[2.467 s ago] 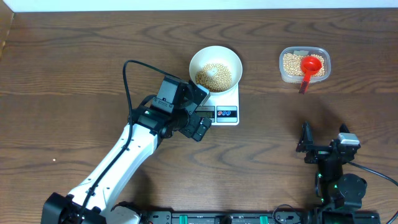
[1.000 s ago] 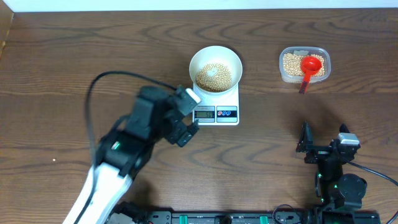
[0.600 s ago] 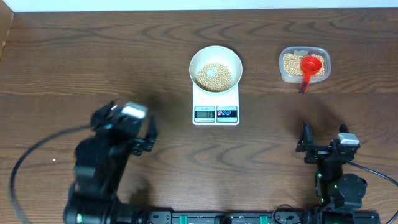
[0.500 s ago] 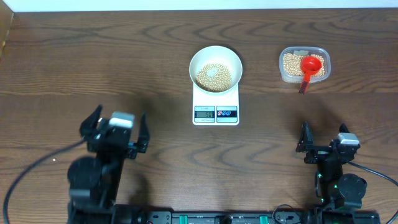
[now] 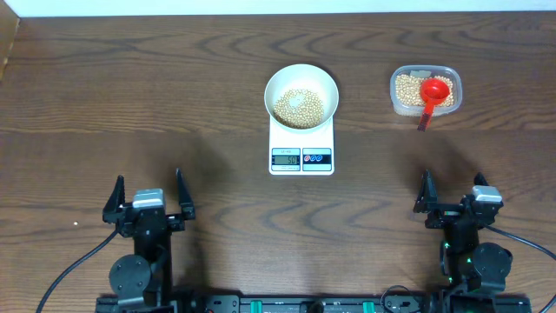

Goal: Scoop item into bowl and weigh 50g on scale

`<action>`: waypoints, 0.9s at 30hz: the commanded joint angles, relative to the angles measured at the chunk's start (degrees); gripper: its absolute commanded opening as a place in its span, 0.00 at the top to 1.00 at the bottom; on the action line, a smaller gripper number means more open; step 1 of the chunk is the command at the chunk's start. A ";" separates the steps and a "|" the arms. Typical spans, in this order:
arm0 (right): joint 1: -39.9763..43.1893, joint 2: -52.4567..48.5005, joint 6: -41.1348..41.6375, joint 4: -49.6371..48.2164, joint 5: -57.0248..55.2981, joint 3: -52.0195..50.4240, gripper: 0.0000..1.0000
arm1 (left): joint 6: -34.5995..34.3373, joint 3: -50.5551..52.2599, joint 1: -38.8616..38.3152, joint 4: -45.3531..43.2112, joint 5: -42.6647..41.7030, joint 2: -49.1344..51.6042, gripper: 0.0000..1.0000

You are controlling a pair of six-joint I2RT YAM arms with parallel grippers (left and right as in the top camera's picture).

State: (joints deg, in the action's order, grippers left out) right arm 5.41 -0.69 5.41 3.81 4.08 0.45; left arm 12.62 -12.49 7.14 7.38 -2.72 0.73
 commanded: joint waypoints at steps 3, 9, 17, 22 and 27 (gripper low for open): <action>-0.26 0.39 0.31 0.15 0.13 -0.13 0.01 | -1.14 2.25 0.35 -1.07 0.87 -0.63 0.02; -0.26 0.39 0.31 0.13 0.13 -0.13 0.01 | -1.14 8.24 0.35 -5.73 0.85 -0.63 0.02; -0.26 0.39 0.31 0.13 0.13 -0.15 0.01 | -0.74 12.28 0.52 -6.36 0.85 -0.63 0.02; -0.26 0.39 0.31 0.13 0.13 -0.15 0.01 | -0.76 12.26 0.50 -3.32 0.87 -0.63 0.02; -0.26 0.39 0.31 0.13 0.13 -0.13 0.01 | -0.96 12.26 0.50 -3.34 0.83 -0.63 0.02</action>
State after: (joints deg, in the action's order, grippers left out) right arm 5.41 -0.69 5.41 3.79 4.08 0.45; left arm 11.97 -0.69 7.40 1.19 -2.68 0.58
